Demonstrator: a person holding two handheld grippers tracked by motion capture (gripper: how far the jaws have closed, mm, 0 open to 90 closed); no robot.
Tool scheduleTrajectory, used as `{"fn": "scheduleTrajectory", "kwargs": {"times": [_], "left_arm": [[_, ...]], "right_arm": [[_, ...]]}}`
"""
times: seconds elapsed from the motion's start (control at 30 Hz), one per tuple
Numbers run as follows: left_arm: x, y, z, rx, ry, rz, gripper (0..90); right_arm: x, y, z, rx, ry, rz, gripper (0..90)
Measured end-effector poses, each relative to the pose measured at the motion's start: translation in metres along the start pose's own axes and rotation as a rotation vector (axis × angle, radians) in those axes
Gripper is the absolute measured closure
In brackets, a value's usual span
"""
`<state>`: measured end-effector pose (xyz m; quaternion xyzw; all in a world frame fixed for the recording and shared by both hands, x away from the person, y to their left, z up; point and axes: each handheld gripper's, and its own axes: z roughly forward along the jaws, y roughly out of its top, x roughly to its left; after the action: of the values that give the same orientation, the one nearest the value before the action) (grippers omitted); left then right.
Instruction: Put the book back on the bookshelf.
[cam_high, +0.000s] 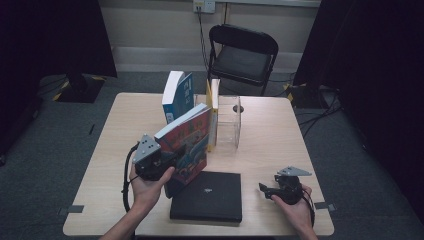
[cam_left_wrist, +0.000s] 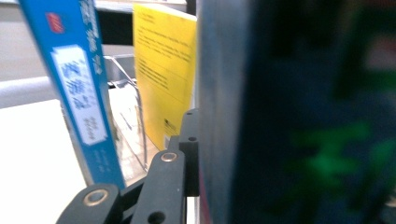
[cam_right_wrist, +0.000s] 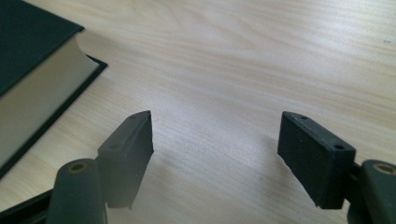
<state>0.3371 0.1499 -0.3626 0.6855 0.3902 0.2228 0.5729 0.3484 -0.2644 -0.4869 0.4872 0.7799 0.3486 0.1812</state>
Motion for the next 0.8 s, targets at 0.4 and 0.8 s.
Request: {"fn": "scheduleTrajectory", "kwargs": {"times": [0.4, 0.8], "left_arm": [[0.003, 0.018, 0.016, -0.027, 0.083, 0.011, 74.8], [0.007, 0.016, 0.049, -0.031, 0.170, -0.006, 74.8]], "right_arm": [[0.010, -0.009, 0.010, -0.019, -0.035, -0.050, 15.4], [0.011, -0.009, 0.010, -0.022, -0.037, -0.052, 15.4]]}}
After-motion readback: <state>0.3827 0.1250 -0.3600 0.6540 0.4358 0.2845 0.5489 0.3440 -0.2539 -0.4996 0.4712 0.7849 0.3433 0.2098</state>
